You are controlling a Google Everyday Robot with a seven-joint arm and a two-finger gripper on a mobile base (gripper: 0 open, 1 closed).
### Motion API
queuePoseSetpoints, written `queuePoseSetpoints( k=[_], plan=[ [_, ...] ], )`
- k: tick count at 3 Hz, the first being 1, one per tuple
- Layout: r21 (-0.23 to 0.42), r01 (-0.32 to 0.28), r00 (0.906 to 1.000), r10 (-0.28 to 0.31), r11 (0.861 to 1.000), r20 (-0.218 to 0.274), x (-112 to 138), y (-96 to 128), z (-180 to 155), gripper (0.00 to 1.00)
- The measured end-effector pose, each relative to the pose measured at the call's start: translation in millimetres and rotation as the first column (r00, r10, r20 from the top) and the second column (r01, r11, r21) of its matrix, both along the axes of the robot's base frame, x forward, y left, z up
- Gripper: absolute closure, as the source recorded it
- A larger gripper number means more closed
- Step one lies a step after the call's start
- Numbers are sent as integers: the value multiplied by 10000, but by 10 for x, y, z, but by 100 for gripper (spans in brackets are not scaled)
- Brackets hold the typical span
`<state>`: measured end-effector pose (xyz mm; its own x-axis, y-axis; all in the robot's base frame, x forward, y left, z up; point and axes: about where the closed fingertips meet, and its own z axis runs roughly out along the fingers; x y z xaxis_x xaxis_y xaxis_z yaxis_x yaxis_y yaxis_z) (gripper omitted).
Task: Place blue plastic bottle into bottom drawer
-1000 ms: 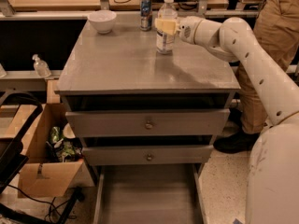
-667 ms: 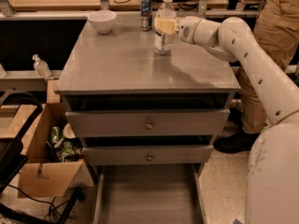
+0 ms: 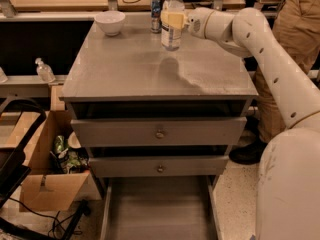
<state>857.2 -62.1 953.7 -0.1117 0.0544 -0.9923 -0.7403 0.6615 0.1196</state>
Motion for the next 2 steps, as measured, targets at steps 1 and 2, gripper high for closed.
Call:
queuePoseSetpoints(
  k=[1,2],
  plan=[
    [-206,-525,9939,542,9984,958,-471,-31,515,100],
    [-650,-857,9839,947,9942,1514,-1068,-185,667,100]
  ],
)
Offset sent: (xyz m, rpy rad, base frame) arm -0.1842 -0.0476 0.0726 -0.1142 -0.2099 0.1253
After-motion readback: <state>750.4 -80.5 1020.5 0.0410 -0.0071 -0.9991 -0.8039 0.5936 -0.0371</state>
